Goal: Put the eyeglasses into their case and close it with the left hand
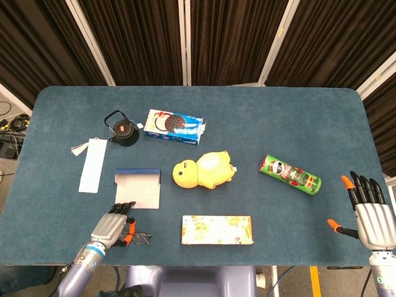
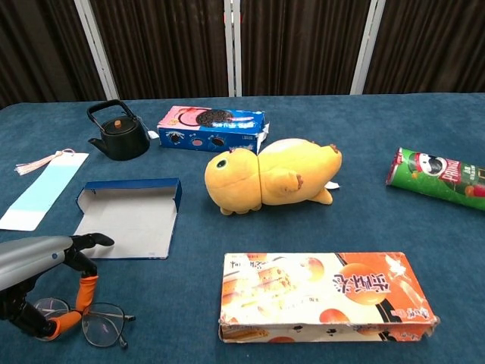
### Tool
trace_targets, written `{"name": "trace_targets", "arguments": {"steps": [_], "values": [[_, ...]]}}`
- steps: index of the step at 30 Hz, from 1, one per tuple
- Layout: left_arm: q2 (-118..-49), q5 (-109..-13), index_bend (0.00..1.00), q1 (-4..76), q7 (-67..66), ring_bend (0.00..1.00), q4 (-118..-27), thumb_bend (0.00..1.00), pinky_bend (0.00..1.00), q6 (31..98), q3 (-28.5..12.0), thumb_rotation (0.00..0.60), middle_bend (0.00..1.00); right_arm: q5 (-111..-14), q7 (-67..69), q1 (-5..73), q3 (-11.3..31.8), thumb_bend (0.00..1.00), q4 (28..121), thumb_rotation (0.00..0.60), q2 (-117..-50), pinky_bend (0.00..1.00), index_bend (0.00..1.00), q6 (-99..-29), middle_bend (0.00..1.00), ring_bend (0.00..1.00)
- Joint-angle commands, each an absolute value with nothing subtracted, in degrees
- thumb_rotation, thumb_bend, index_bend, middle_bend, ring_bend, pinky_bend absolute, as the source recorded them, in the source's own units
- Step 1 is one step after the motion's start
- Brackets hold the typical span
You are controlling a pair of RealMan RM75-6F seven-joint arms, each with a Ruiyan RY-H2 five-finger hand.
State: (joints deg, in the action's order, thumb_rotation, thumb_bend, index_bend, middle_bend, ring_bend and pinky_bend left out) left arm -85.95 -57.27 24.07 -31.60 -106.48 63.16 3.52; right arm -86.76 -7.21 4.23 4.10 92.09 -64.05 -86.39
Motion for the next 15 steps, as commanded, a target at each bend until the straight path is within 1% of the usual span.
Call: {"name": "trace_targets", "arguments": {"steps": [1,6,7,11,13,15], "values": [[-85.81,-57.33,0.61,24.14,-31.43,0.0,-106.6,0.45,0.0,63.25,3.42,0.6,0.0,-86.77,-7.2,4.23,4.1,0.0,92.11,0.6,-64.02,0.0,0.02,-86.4,0.0,0.0],[-85.34,-58.28,0.63,24.38,-30.79,0.0,-106.45,0.45,0.0,63.75,2.83,0.6,0.0,-86.66,-7.14,4.24,4.08,0.0,92.05,0.6,-64.04,0.0,0.02,-86.27,0.0,0.0],[-85.33,-60.03,0.63,24.72,-29.79,0.0,-105.86,0.45,0.0,64.06,1.86,0.6,0.0,-86.67,-7.21,4.29,4.06,0.0,92.03,0.6,-64.08,0.0,0.02,-86.16,0.0,0.0],[-84.59,-64.47,0.64,25.17,-25.2,0.0,-103.51,0.45,0.0,63.77,0.52,0.6,0.0,-86.58,-7.37,4.34,4.04,0.0,92.04,0.6,-64.16,0.0,0.02,-86.03,0.0,0.0],[-84.19,-64.86,0.64,25.52,-24.71,0.0,-103.27,0.45,0.0,63.69,-0.12,0.6,0.0,-86.54,-7.39,4.35,4.05,0.0,92.03,0.6,-64.17,0.0,0.02,-86.0,0.0,0.0],[-83.86,-63.93,0.64,26.32,-24.31,0.0,-102.76,0.45,0.0,63.31,-1.76,0.6,0.0,-86.49,-7.3,4.33,4.03,0.0,92.03,0.6,-64.16,0.0,0.02,-85.95,0.0,0.0]]}}
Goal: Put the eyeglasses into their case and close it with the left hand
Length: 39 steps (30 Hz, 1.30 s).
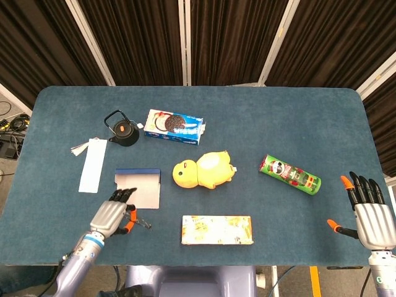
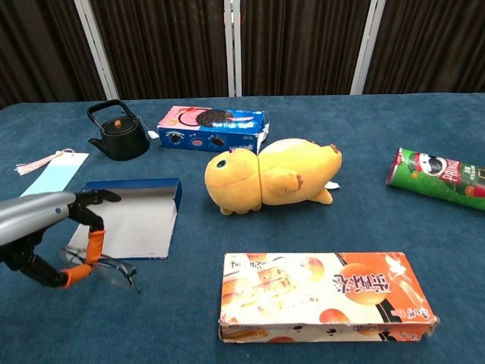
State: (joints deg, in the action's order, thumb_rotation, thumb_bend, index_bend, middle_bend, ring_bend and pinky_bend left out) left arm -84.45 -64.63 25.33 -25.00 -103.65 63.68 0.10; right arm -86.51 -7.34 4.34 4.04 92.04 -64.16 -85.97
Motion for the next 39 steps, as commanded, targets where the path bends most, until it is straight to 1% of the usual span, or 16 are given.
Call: {"name": "trace_targets", "arguments": {"steps": [1,8,13,16,19,24,28,33,35,36,37,38,39], "values": [[-83.84,-63.18,0.64,26.76,-24.28,0.0,-102.3,0.45,0.0,62.97,-2.54,0.6,0.0,-86.47,-7.3,4.34,4.03,0.0,92.01,0.6,-64.16,0.0,0.02,-85.94,0.0,0.0],[-84.66,-54.76,0.64,30.7,-24.89,0.0,-97.84,0.45,0.0,59.21,-7.9,0.6,0.0,-86.03,-7.43,4.52,4.08,0.0,91.7,0.6,-64.35,0.0,0.02,-85.38,0.0,0.0],[-85.51,-48.28,0.64,33.21,-27.05,0.0,-95.22,0.46,0.0,58.15,-10.01,0.6,0.0,-85.43,-6.79,4.49,4.34,0.0,91.88,0.6,-64.15,0.0,0.02,-85.29,0.0,0.0],[-86.76,-46.29,0.64,34.53,-24.9,0.0,-92.97,0.48,0.0,55.81,-11.23,0.6,0.0,-85.13,-6.22,4.49,4.49,0.0,91.82,0.6,-63.95,0.0,0.02,-85.21,0.0,0.0],[-88.07,-46.7,0.64,35.4,-24.05,0.0,-90.62,0.5,0.0,55.05,-11.25,0.6,0.0,-84.8,-5.92,4.62,4.55,0.0,91.54,0.6,-63.98,0.0,0.02,-84.8,0.0,0.0],[-91.79,-47.98,0.64,36.62,-21.47,0.0,-85.59,0.5,0.0,54.01,-11.4,0.6,0.0,-84.47,-5.48,4.81,4.68,0.0,91.1,0.6,-64.08,0.0,0.02,-84.4,0.0,0.0],[-93.84,-48.38,0.63,37.53,-22.01,0.0,-82.27,0.5,0.0,54.65,-11.26,0.6,0.0,-84.36,-5.09,4.76,4.71,0.0,91.03,0.6,-64.0,0.0,0.02,-84.44,0.0,0.0],[-95.1,-47.88,0.6,38.03,-22.02,0.0,-80.07,0.5,0.0,54.81,-11.42,0.6,0.0,-84.23,-4.5,4.71,4.85,0.0,91.07,0.6,-63.74,0.0,0.02,-84.57,0.0,0.0],[-95.3,-48.53,0.53,37.94,-21.24,0.0,-79.43,0.48,0.0,55.03,-11.4,0.6,0.0,-84.24,-4.34,4.67,4.9,0.0,91.11,0.6,-63.65,0.0,0.02,-84.7,0.0,0.0],[-95.25,-49.03,0.43,37.78,-20.68,0.0,-79.36,0.45,0.0,55.16,-11.35,0.6,0.0,-84.24,-4.32,4.67,4.89,0.0,91.1,0.6,-63.63,0.0,0.02,-84.68,0.0,0.0],[-95.15,-49.63,0.31,37.58,-20.08,0.0,-79.38,0.42,0.0,55.37,-11.28,0.6,0.0,-84.23,-4.31,4.69,4.88,0.0,91.08,0.6,-63.64,0.0,0.02,-84.64,0.0,0.0],[-94.92,-50.53,0.22,37.29,-19.31,0.0,-79.48,0.39,0.0,55.69,-11.15,0.6,0.0,-84.22,-4.32,4.72,4.86,0.0,91.05,0.6,-63.64,0.0,0.02,-84.56,0.0,0.0],[-94.69,-51.2,0.11,37.06,-18.81,0.0,-79.62,0.35,0.0,56.01,-11.06,0.6,0.0,-84.22,-4.33,4.74,4.86,0.0,91.04,0.6,-63.66,0.0,0.02,-84.52,0.0,0.0]]}}
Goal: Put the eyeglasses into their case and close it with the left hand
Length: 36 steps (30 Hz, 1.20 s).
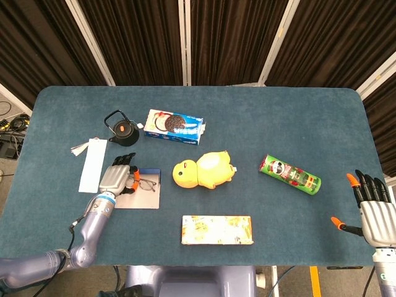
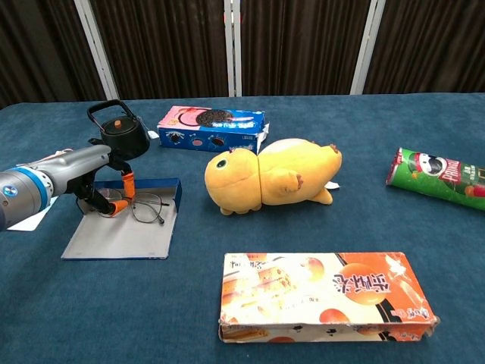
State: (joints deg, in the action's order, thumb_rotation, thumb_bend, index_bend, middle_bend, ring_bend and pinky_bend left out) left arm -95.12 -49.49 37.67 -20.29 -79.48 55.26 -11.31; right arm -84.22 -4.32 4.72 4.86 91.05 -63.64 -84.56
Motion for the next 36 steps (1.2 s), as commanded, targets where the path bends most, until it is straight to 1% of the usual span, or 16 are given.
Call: {"name": "trace_targets", "arguments": {"steps": [1,3,10,11,14,17,20,28,36], "values": [[-94.58,-51.58,0.04,36.94,-18.53,0.0,-79.7,0.32,0.0,56.18,-11.0,0.6,0.0,-84.23,-4.34,4.75,4.86,0.0,91.03,0.6,-63.66,0.0,0.02,-84.51,0.0,0.0],[-94.14,-52.97,0.0,36.48,-17.61,0.0,-80.04,0.3,0.0,56.99,-10.83,0.6,0.0,-84.3,-4.39,4.74,4.83,0.0,91.05,0.6,-63.68,0.0,0.02,-84.56,0.0,0.0],[-92.62,-57.44,0.0,35.22,-14.47,0.0,-81.17,0.3,0.0,58.74,-10.2,0.6,0.0,-84.57,-4.7,4.76,4.66,0.0,91.22,0.6,-63.75,0.0,0.02,-84.58,0.0,0.0],[-92.61,-57.77,0.0,35.16,-14.28,0.0,-81.06,0.28,0.0,58.81,-10.11,0.6,0.0,-84.59,-4.69,4.75,4.65,0.0,91.25,0.6,-63.75,0.0,0.02,-84.6,0.0,0.0],[-92.97,-58.58,0.0,35.0,-13.96,0.0,-80.26,0.2,0.0,59.06,-9.83,0.6,0.0,-84.63,-4.73,4.72,4.64,0.0,91.36,0.6,-63.7,0.0,0.02,-84.68,0.0,0.0],[-94.99,-60.05,0.0,35.39,-14.11,0.0,-77.02,0.18,0.0,59.18,-9.35,0.6,0.0,-84.63,-4.74,4.73,4.62,0.0,91.37,0.6,-63.69,0.0,0.02,-84.65,0.0,0.0],[-97.22,-59.37,0.0,36.17,-14.19,0.0,-73.35,0.15,0.0,57.32,-9.4,0.6,0.0,-84.38,-4.55,4.76,4.73,0.0,91.25,0.6,-63.65,0.0,0.02,-84.56,0.0,0.0],[-99.97,-59.19,0.0,37.16,-14.7,0.0,-69.26,0.15,0.0,56.0,-10.01,0.6,0.0,-83.96,-4.18,4.84,4.9,0.0,90.97,0.6,-63.61,0.0,0.02,-84.3,0.0,0.0],[-101.52,-58.76,0.0,38.42,-14.49,0.0,-66.53,0.16,0.0,55.03,-11.83,0.6,0.0,-83.26,-3.95,5.0,5.1,0.0,90.56,0.6,-63.68,0.0,0.02,-83.78,0.0,0.0]]}}
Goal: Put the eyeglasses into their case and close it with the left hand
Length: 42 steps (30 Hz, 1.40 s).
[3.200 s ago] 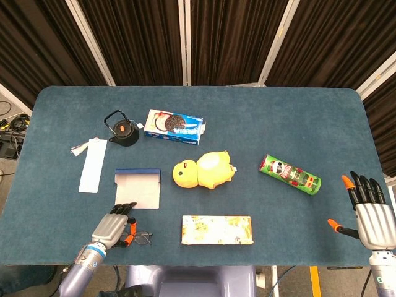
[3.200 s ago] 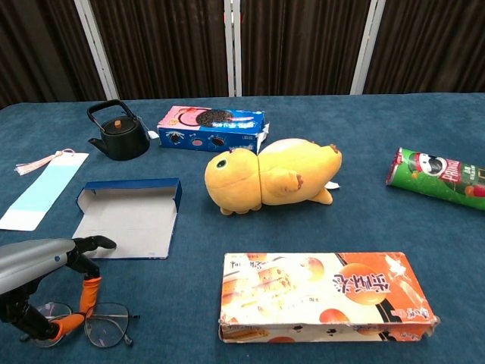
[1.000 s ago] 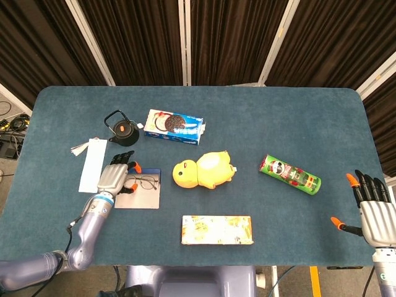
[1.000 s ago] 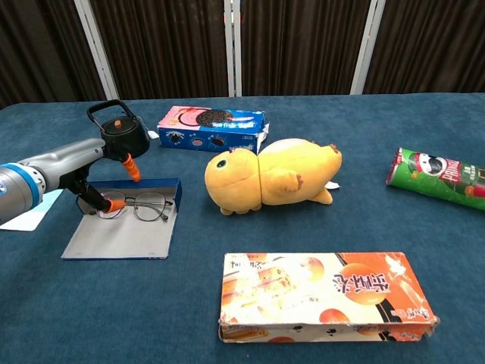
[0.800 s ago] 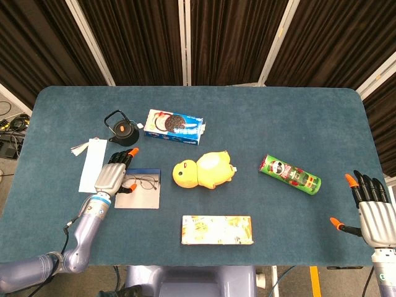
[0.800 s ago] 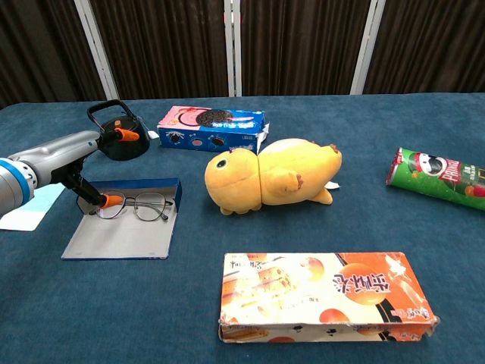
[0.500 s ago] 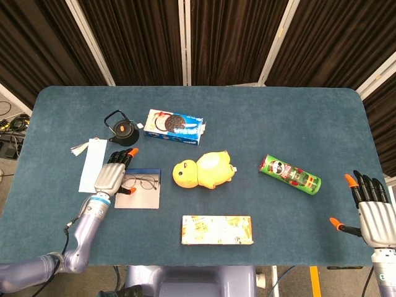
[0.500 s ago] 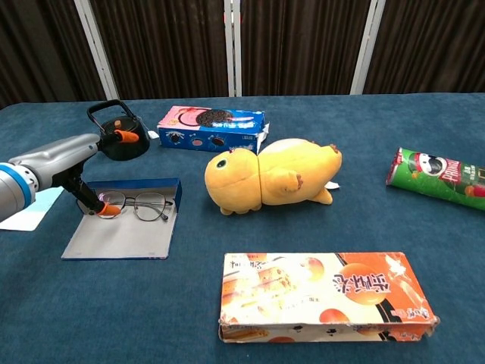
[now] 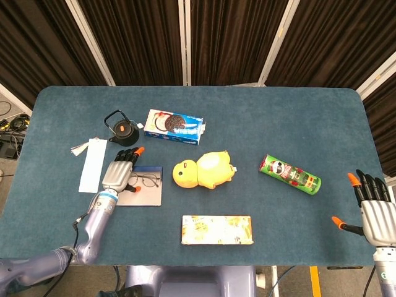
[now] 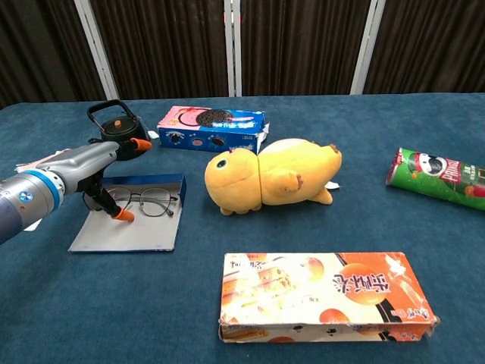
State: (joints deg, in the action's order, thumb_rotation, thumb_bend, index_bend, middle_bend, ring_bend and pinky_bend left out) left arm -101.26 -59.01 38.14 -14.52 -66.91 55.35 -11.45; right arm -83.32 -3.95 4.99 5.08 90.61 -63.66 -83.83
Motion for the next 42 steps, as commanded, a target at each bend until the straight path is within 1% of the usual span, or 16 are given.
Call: {"name": "trace_targets", "arguments": {"steps": [1,14,28,30,37,42], "values": [[-101.62,-58.58,0.0,38.57,-14.48,0.0,-66.31,0.16,0.0,54.79,-12.04,0.6,0.0,-83.2,-3.96,5.02,5.1,0.0,90.5,0.6,-63.71,0.0,0.02,-83.72,0.0,0.0],[-102.4,-57.19,0.0,40.16,-14.31,0.0,-63.42,0.17,0.0,52.79,-14.07,0.6,0.0,-82.41,-4.65,5.3,5.14,0.0,89.9,0.6,-64.23,0.0,0.02,-82.88,0.0,0.0],[-104.28,-57.73,0.0,42.84,-12.46,0.0,-57.87,0.19,0.0,51.3,-16.19,0.6,0.0,-81.55,-5.21,5.54,5.27,0.0,89.18,0.6,-64.75,0.0,0.02,-82.21,0.0,0.0],[-104.86,-57.18,0.0,43.3,-11.97,0.0,-56.92,0.19,0.0,50.31,-16.59,0.6,0.0,-81.32,-5.41,5.59,5.3,0.0,89.07,0.6,-64.85,0.0,0.02,-82.06,0.0,0.0],[-105.61,-58.45,0.0,43.62,-10.62,0.0,-55.87,0.19,0.0,50.63,-16.44,0.6,0.0,-80.69,-5.7,5.69,5.45,0.0,88.87,0.6,-65.03,0.0,0.02,-81.68,0.0,0.0],[-104.93,-59.08,0.0,43.1,-10.54,0.0,-56.92,0.19,0.0,51.32,-16.04,0.6,0.0,-80.73,-5.76,5.71,5.37,0.0,88.86,0.6,-65.08,0.0,0.02,-81.62,0.0,0.0]]}}
